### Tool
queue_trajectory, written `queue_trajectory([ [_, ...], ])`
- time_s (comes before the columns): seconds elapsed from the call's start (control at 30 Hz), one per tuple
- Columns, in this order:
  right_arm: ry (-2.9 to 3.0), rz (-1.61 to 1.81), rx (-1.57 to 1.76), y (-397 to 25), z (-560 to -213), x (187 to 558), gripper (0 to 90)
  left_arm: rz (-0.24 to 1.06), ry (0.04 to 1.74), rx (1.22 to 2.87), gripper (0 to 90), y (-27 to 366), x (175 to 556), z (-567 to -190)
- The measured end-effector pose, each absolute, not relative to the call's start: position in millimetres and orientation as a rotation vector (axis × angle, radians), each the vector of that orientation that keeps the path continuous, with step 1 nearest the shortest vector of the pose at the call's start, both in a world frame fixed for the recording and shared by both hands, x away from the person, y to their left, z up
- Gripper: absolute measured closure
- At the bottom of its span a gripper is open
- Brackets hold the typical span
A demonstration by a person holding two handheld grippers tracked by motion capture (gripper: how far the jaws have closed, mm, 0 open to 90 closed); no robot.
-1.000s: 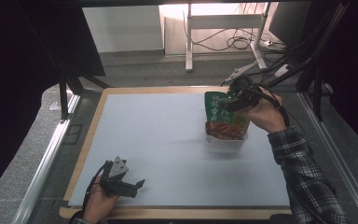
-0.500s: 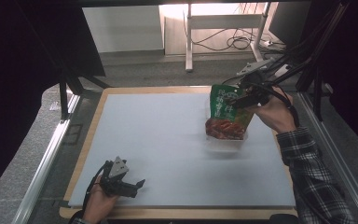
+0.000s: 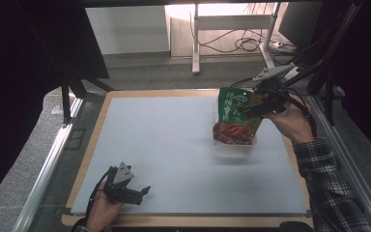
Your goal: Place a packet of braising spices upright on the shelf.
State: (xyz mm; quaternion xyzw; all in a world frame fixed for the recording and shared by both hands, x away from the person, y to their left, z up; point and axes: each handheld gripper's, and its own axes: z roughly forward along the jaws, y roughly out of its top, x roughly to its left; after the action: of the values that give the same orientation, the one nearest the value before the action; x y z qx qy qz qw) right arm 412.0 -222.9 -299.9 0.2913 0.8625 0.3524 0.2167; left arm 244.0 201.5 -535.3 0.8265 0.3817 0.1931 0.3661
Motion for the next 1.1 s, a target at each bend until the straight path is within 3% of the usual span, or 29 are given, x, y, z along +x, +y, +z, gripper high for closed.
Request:
queue_trajectory([
  [1.1,2.402,1.074,0.877,-240,-334,376,0.0,0.501,0.983,2.129,0.0,202,244,-536],
])
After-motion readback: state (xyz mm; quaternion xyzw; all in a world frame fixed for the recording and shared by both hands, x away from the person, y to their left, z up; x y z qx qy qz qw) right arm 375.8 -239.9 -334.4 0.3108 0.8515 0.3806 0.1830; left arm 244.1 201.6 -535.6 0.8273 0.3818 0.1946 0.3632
